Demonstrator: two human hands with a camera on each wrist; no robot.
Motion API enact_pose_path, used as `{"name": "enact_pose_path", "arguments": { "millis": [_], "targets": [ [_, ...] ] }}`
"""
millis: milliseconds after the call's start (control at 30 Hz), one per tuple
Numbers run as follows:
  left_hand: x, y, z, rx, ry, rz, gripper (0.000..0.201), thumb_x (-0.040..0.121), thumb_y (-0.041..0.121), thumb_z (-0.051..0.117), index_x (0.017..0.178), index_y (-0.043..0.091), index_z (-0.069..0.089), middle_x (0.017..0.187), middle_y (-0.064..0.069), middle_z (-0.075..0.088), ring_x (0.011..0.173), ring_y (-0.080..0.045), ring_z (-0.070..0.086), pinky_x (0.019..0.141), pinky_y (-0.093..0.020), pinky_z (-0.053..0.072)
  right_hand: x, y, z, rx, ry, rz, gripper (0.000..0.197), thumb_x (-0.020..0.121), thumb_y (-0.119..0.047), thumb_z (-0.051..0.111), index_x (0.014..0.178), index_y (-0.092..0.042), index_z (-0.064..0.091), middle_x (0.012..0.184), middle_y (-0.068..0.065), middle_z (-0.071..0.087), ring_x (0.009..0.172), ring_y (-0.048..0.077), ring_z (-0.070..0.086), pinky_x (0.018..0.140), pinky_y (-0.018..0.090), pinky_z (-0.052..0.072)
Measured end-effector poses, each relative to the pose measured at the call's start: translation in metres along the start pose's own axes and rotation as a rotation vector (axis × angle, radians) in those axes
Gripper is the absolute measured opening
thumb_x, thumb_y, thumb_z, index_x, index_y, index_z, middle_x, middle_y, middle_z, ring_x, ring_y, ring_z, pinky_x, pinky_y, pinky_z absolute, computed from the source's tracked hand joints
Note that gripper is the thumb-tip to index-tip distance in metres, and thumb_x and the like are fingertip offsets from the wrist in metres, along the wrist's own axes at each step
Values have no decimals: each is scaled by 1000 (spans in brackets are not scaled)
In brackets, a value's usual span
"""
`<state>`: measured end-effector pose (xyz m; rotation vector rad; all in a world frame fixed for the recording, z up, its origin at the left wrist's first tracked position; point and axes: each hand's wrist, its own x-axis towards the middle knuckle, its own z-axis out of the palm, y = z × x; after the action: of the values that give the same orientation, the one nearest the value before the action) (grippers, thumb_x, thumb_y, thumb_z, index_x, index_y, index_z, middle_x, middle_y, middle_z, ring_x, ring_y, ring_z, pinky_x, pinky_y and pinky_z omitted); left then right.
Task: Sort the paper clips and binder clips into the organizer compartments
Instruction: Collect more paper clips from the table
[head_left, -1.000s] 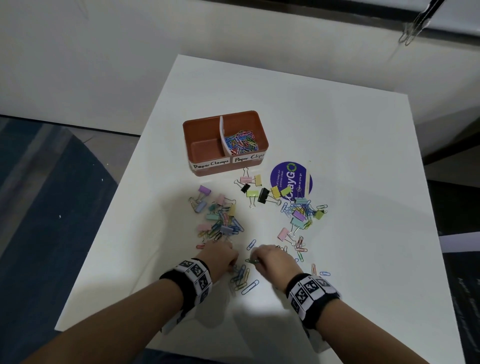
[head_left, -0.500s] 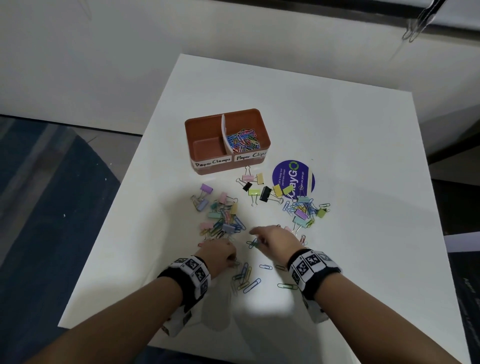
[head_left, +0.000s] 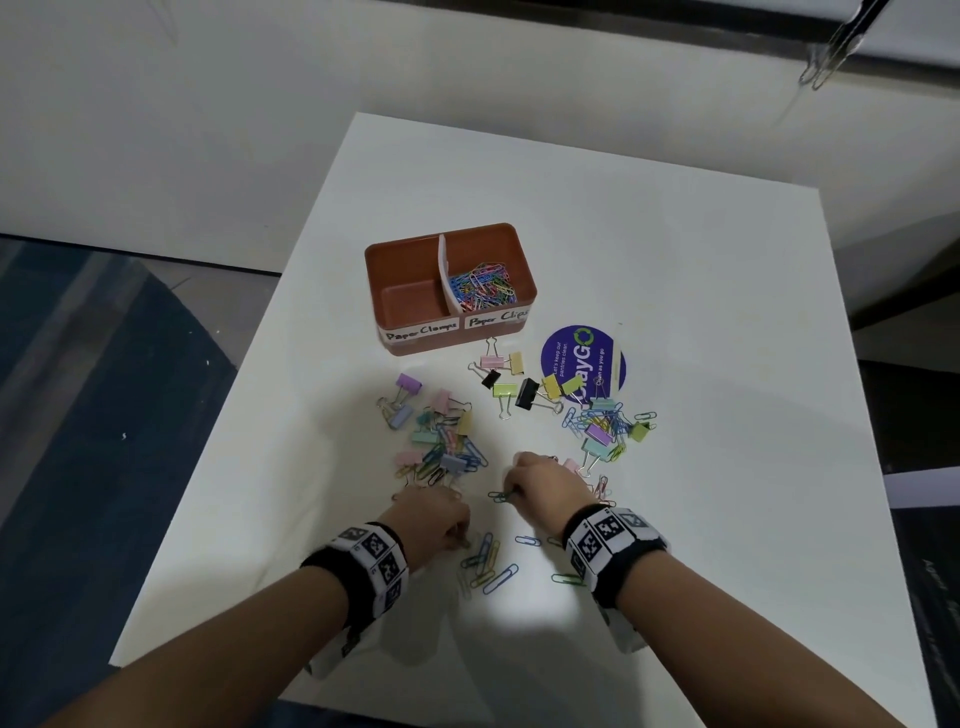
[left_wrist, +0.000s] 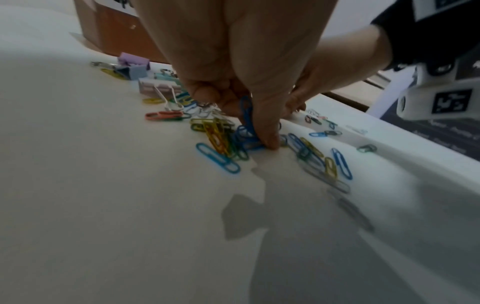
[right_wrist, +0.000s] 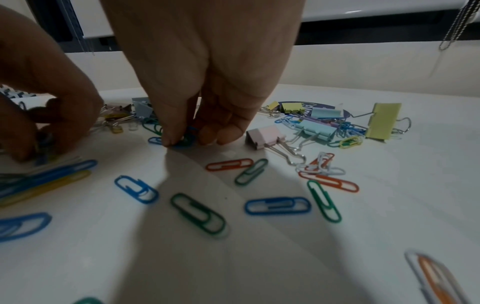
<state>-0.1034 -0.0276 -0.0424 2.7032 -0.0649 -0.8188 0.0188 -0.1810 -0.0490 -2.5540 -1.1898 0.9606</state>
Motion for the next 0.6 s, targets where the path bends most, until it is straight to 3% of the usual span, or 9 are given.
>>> {"name": "enact_pose_path", "arguments": {
  "millis": [167,300,467,600],
  "targets": [
    [10,4,-6,89,-85,-10,28,91,32,54,110,13,64,117,-8,58,110,-28,54,88,-34,42,-7,1,-2,-35,-39,8,15,87,-16,50,90,-16,65,101,4,65,93,28,62,79,37,53],
    [12,8,-5,184,-102,-21,23,89,12,52,110,11,62,118,-11,55,110,-32,53,89,-39,40,-13,0,1,-4,-28,26,14,90,-18,47,91,-17,61,99,5,65,91,28,62,76,36,53],
    [3,15,-4,228,-89,-45,22,89,8,50,110,10,56,120,-12,51,110,-33,50,93,-43,37,-11,-4,5,3,-42,69,20,90,-15,47,99,-15,65,105,7,62,94,30,62,81,35,53],
    [-2,22,-6,269,-79,-62,27,88,1,45,114,6,51,123,-15,50,113,-33,48,97,-44,34,-15,-1,8,53,-26,38,18,90,-15,49,95,-13,66,103,7,59,93,29,61,80,37,53]
  ]
}}
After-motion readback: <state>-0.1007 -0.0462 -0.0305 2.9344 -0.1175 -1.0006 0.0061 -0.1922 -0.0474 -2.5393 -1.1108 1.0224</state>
